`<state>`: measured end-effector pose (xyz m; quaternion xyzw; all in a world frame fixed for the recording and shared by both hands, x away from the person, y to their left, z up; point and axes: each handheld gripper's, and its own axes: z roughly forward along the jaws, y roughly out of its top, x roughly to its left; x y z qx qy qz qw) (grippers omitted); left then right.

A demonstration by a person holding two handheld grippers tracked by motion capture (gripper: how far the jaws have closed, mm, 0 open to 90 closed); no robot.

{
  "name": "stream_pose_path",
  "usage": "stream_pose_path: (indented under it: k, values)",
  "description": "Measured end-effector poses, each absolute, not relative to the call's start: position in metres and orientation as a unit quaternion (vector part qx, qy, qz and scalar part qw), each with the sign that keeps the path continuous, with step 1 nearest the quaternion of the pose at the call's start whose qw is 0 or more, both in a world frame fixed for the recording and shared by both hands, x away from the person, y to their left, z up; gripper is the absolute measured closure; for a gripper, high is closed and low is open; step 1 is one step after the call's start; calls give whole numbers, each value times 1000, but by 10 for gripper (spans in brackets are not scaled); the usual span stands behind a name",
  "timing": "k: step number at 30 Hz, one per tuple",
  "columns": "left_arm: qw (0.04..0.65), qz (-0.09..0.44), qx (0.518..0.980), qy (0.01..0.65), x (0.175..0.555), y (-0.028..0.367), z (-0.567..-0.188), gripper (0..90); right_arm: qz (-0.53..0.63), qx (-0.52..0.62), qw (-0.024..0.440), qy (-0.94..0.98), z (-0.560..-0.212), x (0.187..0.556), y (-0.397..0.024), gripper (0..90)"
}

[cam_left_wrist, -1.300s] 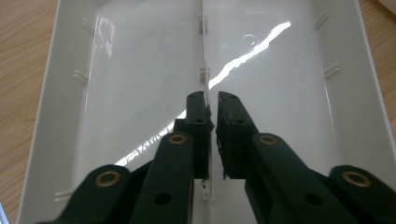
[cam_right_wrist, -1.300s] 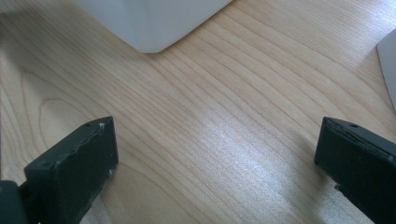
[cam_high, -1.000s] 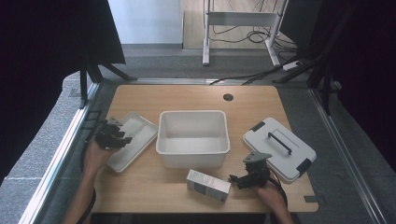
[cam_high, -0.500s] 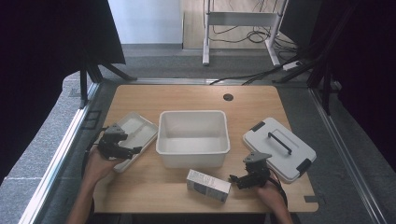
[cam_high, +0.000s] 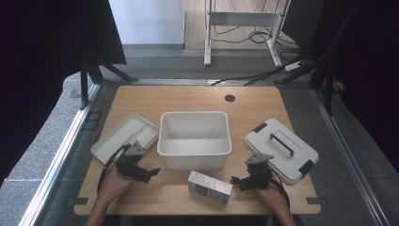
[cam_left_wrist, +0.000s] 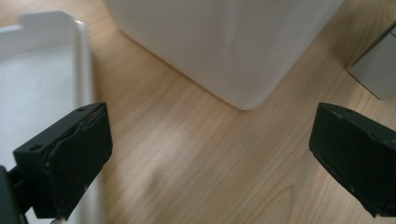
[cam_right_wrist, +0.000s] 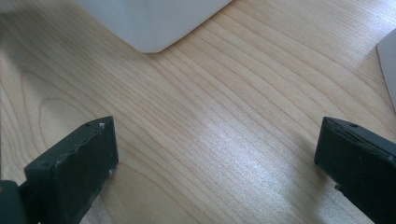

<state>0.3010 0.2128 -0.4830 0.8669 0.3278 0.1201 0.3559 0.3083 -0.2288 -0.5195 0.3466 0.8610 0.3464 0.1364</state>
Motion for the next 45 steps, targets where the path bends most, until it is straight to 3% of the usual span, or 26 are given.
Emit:
stream_pose_path:
  k: [12,26,38,45]
  values:
    - [331,117,881,316,296,189,-520,0,353,351,128,858,-519,308,-230,0]
    - [339,105,878,321,297,188,-522,0,312,328,122,883,-489,283,-240,67]
    - [339,105,879,319,297,188,-522,0,283,276,70,916,-466,245,-227,74]
    - [339,105,879,320,297,188,-522,0,257,239,41,936,-454,241,-196,82]
